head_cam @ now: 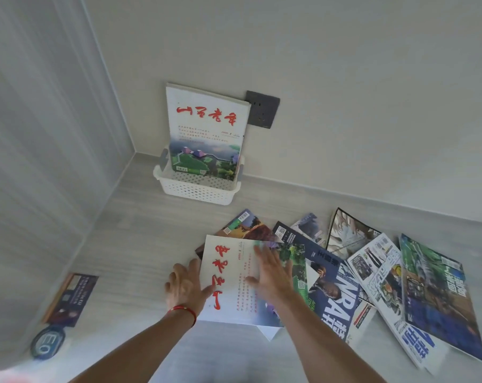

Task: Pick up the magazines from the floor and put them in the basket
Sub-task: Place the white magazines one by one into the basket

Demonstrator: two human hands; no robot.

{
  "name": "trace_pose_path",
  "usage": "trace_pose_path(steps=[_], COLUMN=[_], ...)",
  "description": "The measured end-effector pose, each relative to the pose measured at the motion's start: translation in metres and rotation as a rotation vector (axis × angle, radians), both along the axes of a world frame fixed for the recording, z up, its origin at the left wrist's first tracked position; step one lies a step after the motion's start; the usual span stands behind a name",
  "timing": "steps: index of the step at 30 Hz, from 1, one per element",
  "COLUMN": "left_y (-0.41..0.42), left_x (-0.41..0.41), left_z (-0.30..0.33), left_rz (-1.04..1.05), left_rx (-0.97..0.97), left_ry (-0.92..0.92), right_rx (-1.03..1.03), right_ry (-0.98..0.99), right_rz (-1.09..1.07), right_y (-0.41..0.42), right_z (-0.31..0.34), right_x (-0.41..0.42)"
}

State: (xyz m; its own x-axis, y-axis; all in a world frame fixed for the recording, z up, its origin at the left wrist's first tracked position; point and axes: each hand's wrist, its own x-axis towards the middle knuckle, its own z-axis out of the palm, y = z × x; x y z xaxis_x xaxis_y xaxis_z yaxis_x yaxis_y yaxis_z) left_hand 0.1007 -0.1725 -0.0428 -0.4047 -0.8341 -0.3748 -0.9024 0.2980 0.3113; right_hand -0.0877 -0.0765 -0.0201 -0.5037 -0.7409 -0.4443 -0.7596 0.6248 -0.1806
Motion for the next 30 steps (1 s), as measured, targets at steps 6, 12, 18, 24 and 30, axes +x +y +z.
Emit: trace_pose_path(steps=[6, 12, 18, 24, 30], left_y=[0.006, -0.014, -0.009, -0.037, -0.036], left_x=[-0.002, -0.002, 0.0, 0.001, 0.007], left_z=[0.0, 0.0, -0.002, 0.005, -0.009], left_rz=[0.068, 0.059, -0.043, -0.088, -0.158], left_rx=[0.089, 0.202, 0.141, 0.311, 0.209], left_ry=[-0.001, -0.001, 0.01, 0.073, 0.065], right_rx=[0.037, 0.073, 0.136, 0.076, 0.216], right_ry=[0.104, 0.06, 0.088, 0.117, 0.035], right_rz=[-0.001, -0.116, 0.025, 0.009, -0.067], right_y=[0.008, 0.011, 0.004, 0.003, 0.001], right_z=[-0.002, -0.002, -0.006, -0.008, -0.01], right_x=[0.028, 0.031, 0.02, 0.024, 0.028])
